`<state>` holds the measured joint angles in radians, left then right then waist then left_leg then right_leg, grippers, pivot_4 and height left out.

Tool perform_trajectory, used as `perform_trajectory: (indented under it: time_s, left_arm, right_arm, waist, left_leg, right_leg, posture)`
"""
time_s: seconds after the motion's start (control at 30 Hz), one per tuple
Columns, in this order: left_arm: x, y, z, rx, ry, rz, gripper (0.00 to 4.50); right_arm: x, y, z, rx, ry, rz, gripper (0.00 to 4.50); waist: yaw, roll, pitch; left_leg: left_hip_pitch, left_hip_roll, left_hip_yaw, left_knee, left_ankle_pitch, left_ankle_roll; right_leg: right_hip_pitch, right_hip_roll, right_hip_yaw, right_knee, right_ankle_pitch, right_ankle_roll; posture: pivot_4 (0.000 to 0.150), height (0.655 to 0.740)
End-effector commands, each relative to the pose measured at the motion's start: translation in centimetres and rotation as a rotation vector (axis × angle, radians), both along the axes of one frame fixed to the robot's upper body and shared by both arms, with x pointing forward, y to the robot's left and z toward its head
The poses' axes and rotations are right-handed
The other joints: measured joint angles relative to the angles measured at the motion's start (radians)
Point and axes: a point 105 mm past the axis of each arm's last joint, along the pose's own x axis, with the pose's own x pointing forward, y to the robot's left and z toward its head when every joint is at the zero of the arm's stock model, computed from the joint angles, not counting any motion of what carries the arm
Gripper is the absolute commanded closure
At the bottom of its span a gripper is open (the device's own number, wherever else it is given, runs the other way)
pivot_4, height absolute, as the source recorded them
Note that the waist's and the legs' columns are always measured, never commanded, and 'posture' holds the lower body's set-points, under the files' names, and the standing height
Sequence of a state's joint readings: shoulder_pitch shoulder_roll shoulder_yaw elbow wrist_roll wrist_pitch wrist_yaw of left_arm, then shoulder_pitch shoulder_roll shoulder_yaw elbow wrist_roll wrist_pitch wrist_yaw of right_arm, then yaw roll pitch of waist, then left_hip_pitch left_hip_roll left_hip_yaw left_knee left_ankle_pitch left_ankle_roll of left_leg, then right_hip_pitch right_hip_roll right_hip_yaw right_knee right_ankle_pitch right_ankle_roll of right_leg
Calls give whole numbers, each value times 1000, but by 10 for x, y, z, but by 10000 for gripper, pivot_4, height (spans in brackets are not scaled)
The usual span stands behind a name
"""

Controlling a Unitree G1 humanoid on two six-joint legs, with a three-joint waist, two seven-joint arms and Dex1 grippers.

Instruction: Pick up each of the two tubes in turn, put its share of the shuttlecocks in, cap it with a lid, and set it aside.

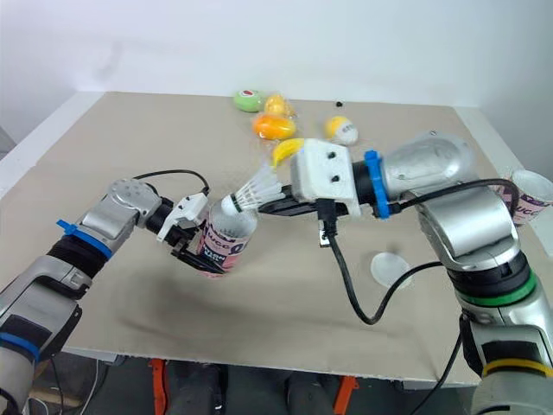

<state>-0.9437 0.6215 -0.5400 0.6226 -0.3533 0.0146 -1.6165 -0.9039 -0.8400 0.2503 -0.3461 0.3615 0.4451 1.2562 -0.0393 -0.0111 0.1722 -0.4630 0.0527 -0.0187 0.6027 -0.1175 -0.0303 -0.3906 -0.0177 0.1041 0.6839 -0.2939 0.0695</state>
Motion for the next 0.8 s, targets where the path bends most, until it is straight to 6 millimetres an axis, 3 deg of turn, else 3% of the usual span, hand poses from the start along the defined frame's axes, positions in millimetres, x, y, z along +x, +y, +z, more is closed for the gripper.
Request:
perform_trajectory:
  time_s: [0.03, 0.17, 0.2, 0.33, 0.43, 0.47, 0.5, 0.53, 0.77, 0.8]
  left_arm:
    - [1, 3, -3, 32, -9, 4, 12995]
    - [1, 4, -3, 32, -9, 5, 12995]
    - [1, 4, -4, 31, -8, 5, 12995]
    - [0, 4, -4, 31, -5, 6, 12995]
    - [0, 3, -4, 31, -5, 4, 12995]
    - [0, 3, -4, 31, -4, 4, 12995]
    - [-1, 3, -4, 31, -4, 4, 12995]
    - [-1, 3, -5, 31, -3, 3, 12995]
    - [0, 2, -5, 31, -5, 1, 12995]
    - [0, 2, -4, 31, -6, 1, 12995]
  right_arm:
    - [3, 8, 3, -59, -48, 48, 44432]
    - [9, 15, 1, -91, -33, 72, 44432]
    - [10, 17, 1, -97, -20, 69, 41547]
    - [3, 19, 6, -114, 68, 115, 27125]
    - [-2, 19, 14, -83, 123, 129, 9995]
    - [-5, 18, 16, -70, 151, 136, 8673]
    - [-5, 18, 19, -53, 166, 135, 2893]
    - [-5, 17, 21, -40, 174, 131, 351]
    - [8, 20, 20, 4, 173, 108, 351]
    - [8, 22, 18, -1, 179, 115, 5246]
  waist:
    - [1, 0, 0]
    - [2, 0, 0]
    - [2, 0, 0]
    - [3, 0, 0]
    - [4, 0, 0]
    - [4, 0, 0]
    - [4, 0, 0]
    - [4, 0, 0]
    - [4, 0, 0]
    - [4, 0, 0]
  left_leg:
    - [0, 0, 0, 0, 0, 0]
    - [0, 0, 0, 0, 0, 0]
    - [0, 0, 0, 0, 0, 0]
    - [0, 0, 0, 0, 0, 0]
    - [0, 0, 0, -1, 0, 0]
    - [0, 0, -1, -1, 0, 0]
    - [0, 0, -1, -1, 0, 0]
    - [0, 0, -1, -1, 0, 0]
    - [0, 0, -1, -1, 0, 0]
    - [0, 0, -1, -1, 0, 0]
  right_leg:
    - [0, 0, 0, 0, 0, 0]
    - [0, 0, 0, 0, 1, 1]
    - [0, 0, -1, 0, 1, 1]
    - [0, 0, -1, 0, 1, 1]
    - [0, 0, -1, 0, 2, 2]
    - [0, 0, -2, 0, 2, 1]
    - [0, 0, -2, 0, 2, 1]
    - [0, 0, -2, 0, 3, 1]
    - [-1, 0, -2, 0, 4, -2]
    - [-1, 0, -2, 0, 4, -2]
  posture:
    - [1500, 7321]
    - [1500, 7321]
    - [1500, 7321]
    - [1500, 7321]
    - [1500, 7321]
    - [1500, 7321]
    - [1500, 7321]
    - [1500, 7321]
    - [1500, 7321]
    - [1500, 7321]
